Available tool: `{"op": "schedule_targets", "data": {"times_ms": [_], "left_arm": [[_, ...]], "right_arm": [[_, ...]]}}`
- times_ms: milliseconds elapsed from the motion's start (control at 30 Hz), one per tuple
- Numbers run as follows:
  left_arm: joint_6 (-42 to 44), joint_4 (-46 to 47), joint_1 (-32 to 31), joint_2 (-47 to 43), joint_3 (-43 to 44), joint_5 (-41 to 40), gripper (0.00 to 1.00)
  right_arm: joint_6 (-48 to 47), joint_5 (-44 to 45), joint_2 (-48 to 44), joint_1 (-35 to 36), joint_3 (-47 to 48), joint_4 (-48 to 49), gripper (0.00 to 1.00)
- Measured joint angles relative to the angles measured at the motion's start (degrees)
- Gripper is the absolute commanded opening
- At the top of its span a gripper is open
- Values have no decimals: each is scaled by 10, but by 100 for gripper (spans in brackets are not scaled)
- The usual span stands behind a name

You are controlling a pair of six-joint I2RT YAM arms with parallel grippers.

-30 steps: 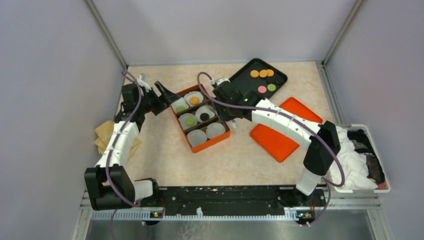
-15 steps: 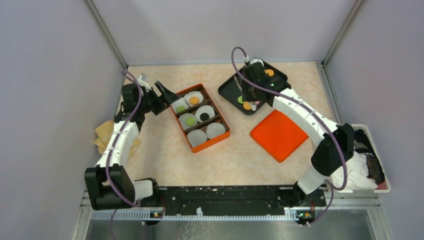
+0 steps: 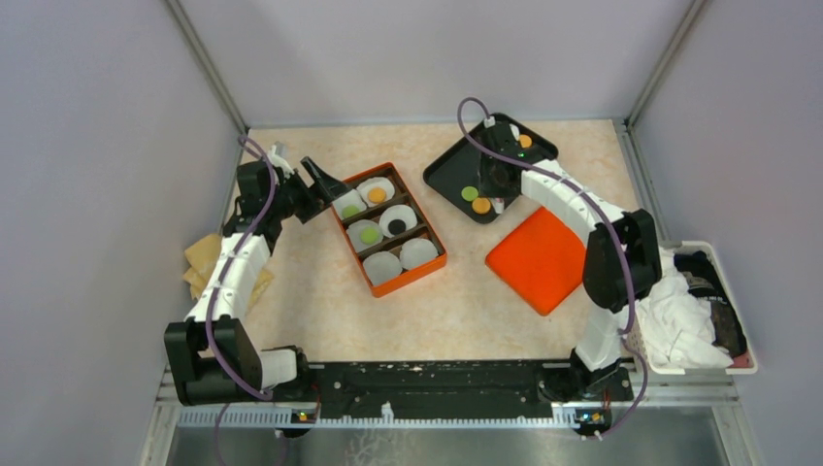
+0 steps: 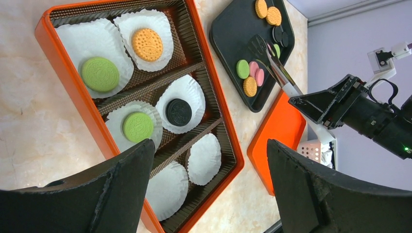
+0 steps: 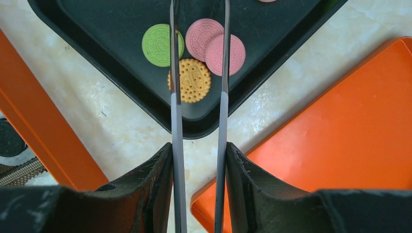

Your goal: Pack the cookies

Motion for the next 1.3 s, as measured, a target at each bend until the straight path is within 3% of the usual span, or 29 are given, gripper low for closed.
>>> {"op": "schedule_targets", "data": {"times_ms": [433,700,1300], "left_arm": [[0,1,0,0,0,2,92],[0,2,0,0,0,3,92],[0,2,0,0,0,4,92]], "right_arm": [[5,12,-30,-30,-33,3,40],[9,30,-68,-34,-34,-9,45],[15,33,-65,-68,-61,-15,45]]}}
